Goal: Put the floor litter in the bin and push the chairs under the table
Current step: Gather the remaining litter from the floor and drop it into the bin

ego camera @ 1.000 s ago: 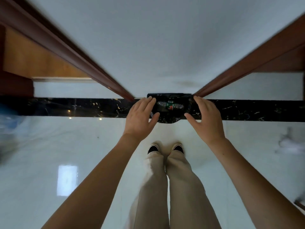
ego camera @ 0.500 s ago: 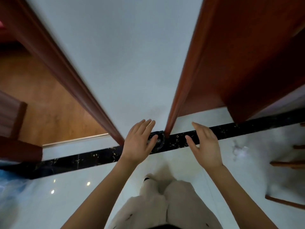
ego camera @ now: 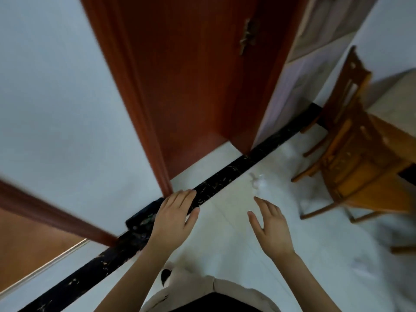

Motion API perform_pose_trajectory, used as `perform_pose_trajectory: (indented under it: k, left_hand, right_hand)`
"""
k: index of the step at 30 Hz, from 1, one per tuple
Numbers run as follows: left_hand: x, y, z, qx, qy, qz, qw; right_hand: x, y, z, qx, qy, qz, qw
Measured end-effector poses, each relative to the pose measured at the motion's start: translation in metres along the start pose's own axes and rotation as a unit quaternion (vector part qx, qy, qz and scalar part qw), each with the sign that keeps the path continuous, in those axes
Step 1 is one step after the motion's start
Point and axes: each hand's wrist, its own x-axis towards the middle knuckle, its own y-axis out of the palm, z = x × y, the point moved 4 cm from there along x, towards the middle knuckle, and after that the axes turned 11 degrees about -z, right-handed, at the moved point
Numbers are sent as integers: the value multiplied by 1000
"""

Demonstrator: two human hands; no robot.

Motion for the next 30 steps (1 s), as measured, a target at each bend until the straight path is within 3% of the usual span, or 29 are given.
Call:
perform_pose_trajectory:
  k: [8, 16, 22, 30]
  left_hand:
    - [16, 87, -138, -40, 90, 102, 990]
    - [53, 163, -217, -57, 189, 185, 963]
    - [115, 221, -229, -64, 223, 219, 948]
    - [264, 289, -209, -35, 266, 234, 935]
  right_hand:
    - [-71, -92, -134, -39, 162, -80, 983]
    - [-106, -121, -202, -46, 298, -123, 945]
    - [-62, -115, -238, -52, 344, -137, 927]
    - [86, -88, -273, -64, 327, -120, 935]
